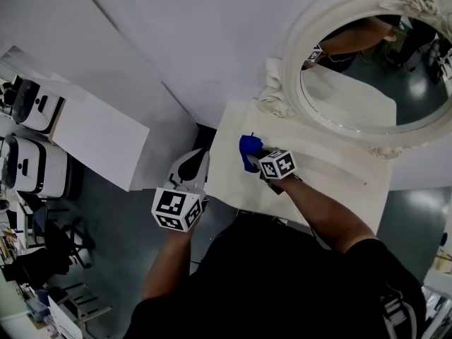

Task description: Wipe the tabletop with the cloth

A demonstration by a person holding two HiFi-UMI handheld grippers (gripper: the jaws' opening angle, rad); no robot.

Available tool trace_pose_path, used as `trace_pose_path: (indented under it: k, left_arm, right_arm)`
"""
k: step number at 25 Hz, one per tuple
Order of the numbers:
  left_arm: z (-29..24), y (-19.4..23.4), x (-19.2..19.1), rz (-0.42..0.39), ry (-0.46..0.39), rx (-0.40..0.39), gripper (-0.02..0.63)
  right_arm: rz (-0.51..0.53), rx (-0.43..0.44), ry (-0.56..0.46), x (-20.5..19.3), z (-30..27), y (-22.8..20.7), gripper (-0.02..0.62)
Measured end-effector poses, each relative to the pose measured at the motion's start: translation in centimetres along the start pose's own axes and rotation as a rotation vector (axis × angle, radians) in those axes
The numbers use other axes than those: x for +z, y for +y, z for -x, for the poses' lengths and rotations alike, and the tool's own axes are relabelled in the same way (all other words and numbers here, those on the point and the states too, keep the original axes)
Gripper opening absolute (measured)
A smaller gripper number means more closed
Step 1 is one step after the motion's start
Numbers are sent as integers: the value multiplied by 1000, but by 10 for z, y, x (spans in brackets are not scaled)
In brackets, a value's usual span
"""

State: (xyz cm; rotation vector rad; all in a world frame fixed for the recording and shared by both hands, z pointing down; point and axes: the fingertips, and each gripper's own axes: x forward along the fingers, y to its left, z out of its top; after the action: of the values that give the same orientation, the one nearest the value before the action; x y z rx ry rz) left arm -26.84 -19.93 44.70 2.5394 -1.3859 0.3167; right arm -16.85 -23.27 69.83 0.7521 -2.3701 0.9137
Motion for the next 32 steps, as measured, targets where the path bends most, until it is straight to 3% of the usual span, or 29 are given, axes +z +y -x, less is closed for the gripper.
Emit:
trace_pose_path:
  k: [11,17,24,32]
  left_arm:
    - [35,56,-35,31,79,85,12]
    - [53,82,-51,51,113,121,12]
    - [47,87,-58,54,126,93,12]
    - [16,57,-51,22,119,4,12]
  right_arm:
    - [-56,97,149,-17,-128,31,32]
    - [-75,86,209,-30,-169,32,32]
    - [-114,23,226,-42,-169,12,34]
    - [-150,-55,221,-71,-120,-23,34]
